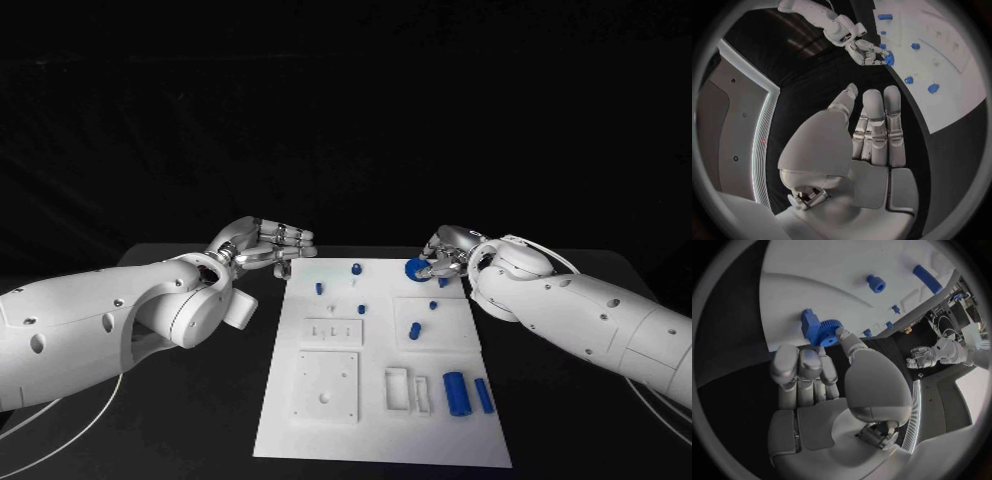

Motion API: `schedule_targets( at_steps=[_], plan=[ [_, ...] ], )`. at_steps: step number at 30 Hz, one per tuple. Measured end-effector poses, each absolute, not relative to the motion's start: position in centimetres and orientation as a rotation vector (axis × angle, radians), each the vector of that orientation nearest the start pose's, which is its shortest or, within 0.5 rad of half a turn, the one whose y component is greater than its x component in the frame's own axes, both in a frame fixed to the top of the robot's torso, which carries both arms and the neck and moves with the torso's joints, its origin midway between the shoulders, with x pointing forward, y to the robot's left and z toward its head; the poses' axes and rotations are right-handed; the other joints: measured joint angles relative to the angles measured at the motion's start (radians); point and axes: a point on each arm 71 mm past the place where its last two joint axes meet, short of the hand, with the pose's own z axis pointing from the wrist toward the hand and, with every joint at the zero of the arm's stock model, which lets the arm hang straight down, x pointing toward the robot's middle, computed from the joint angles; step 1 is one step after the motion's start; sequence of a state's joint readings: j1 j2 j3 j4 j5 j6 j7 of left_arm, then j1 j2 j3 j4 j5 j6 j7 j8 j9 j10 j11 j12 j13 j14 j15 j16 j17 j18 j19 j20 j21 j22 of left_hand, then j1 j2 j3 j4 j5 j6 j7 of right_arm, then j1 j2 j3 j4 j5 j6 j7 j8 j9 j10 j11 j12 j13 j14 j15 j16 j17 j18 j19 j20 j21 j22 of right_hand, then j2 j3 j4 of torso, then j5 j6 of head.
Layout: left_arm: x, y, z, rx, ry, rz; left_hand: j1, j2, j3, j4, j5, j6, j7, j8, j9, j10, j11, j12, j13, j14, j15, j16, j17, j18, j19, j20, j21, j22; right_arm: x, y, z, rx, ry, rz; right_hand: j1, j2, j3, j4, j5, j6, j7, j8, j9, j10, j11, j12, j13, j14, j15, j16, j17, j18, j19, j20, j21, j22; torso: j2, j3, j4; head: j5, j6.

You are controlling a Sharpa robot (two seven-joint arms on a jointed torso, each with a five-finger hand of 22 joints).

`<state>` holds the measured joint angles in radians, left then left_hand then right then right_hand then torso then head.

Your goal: Assemble the parts on the task board

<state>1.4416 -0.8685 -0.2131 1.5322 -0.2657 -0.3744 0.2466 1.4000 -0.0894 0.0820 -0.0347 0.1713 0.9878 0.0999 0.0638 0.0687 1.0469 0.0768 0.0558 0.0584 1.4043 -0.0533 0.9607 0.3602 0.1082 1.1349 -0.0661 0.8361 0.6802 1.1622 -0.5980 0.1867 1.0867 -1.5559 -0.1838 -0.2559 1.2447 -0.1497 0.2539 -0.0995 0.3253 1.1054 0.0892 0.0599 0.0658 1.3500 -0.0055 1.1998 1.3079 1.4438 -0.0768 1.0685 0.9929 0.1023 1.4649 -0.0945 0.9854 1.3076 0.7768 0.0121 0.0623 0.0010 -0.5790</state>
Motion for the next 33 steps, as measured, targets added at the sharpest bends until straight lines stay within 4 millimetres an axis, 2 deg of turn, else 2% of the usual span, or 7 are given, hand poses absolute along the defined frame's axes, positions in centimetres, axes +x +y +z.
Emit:
schedule_targets(
  at_steps=[6, 16, 21, 29, 33],
  plan=[
    [50.5, 22.1, -12.7, -0.752, 1.541, -1.285, 0.000, 0.000, 0.000, 0.000, 0.000, 0.000, 0.000, 0.000, 0.000, 0.000, 0.000, 0.000, 0.000, 0.000, 0.000, 0.000, 0.000, 0.000, 0.000, 0.000, 0.000, 0.003, 57.7, -22.0, -16.8, 0.068, 1.668, 0.346, -0.013, 0.008, 0.068, -0.014, -0.016, 0.028, -0.010, -0.003, 0.000, 0.014, -0.011, 0.011, 0.000, 0.004, -0.004, 0.000, 0.000, -0.002, 0.002, -0.006, 0.000, 0.000, 0.000, 0.0002, -0.0002, -0.002, -0.002],
    [50.5, 22.2, -12.7, -0.752, 1.541, -1.285, 0.000, 0.000, 0.000, 0.000, 0.000, 0.000, 0.000, 0.000, 0.000, 0.000, 0.000, 0.000, 0.000, 0.000, 0.000, 0.000, 0.000, 0.000, 0.000, 0.000, 0.000, 0.003, 57.4, -21.6, -16.7, 0.036, 1.626, 0.334, -0.015, 0.006, 0.089, -0.021, -0.032, 0.030, -0.011, 0.001, 0.006, 0.016, -0.017, 0.020, 0.000, 0.003, -0.011, 0.000, 0.003, -0.002, 0.002, -0.009, 0.013, 0.000, -0.001, 0.0001, -0.0012, -0.006, 0.000],
    [50.5, 22.4, -12.7, -0.754, 1.539, -1.281, 0.000, 0.000, 0.000, 0.000, 0.000, 0.000, 0.000, 0.000, 0.000, 0.000, 0.000, 0.000, 0.000, 0.000, 0.000, 0.000, 0.000, 0.000, 0.000, 0.000, 0.000, 0.003, 56.8, -21.1, -16.0, 0.003, 1.577, 0.339, -0.015, 0.006, 0.104, -0.016, -0.046, 0.031, -0.011, 0.001, 0.006, 0.019, -0.020, 0.020, 0.000, 0.003, -0.011, 0.000, 0.005, -0.002, -0.001, -0.013, 0.016, 0.000, -0.002, 0.0001, -0.0021, -0.002, 0.000],
    [50.7, 22.8, -12.7, -0.759, 1.533, -1.270, 0.000, 0.000, 0.000, 0.000, 0.000, 0.000, 0.000, 0.000, 0.000, 0.000, 0.000, 0.000, 0.000, 0.000, 0.000, 0.000, 0.000, 0.000, 0.000, 0.000, 0.000, 0.003, 55.5, -18.7, -13.4, -0.068, 1.473, 0.392, -0.015, -0.004, 0.111, -0.010, -0.054, 0.032, -0.012, 0.001, 0.006, 0.019, -0.020, 0.020, 0.000, 0.003, -0.011, 0.000, 0.006, -0.003, 0.002, -0.016, 0.017, 0.000, -0.008, -0.0018, -0.0072, 0.006, 0.000],
    [50.8, 22.9, -12.7, -0.760, 1.530, -1.266, 0.000, 0.000, 0.000, 0.000, 0.000, 0.000, 0.000, 0.000, 0.000, 0.000, 0.000, 0.000, 0.000, 0.000, 0.000, 0.000, 0.000, 0.000, 0.000, 0.000, 0.000, 0.003, 54.8, -17.2, -12.8, -0.099, 1.440, 0.421, -0.015, -0.004, 0.113, -0.007, -0.059, 0.032, -0.012, 0.001, 0.005, 0.019, -0.020, 0.020, 0.000, 0.003, -0.011, 0.000, 0.006, -0.004, 0.002, -0.016, 0.017, 0.000, -0.012, -0.0026, -0.0091, 0.012, 0.000]
  ],
)
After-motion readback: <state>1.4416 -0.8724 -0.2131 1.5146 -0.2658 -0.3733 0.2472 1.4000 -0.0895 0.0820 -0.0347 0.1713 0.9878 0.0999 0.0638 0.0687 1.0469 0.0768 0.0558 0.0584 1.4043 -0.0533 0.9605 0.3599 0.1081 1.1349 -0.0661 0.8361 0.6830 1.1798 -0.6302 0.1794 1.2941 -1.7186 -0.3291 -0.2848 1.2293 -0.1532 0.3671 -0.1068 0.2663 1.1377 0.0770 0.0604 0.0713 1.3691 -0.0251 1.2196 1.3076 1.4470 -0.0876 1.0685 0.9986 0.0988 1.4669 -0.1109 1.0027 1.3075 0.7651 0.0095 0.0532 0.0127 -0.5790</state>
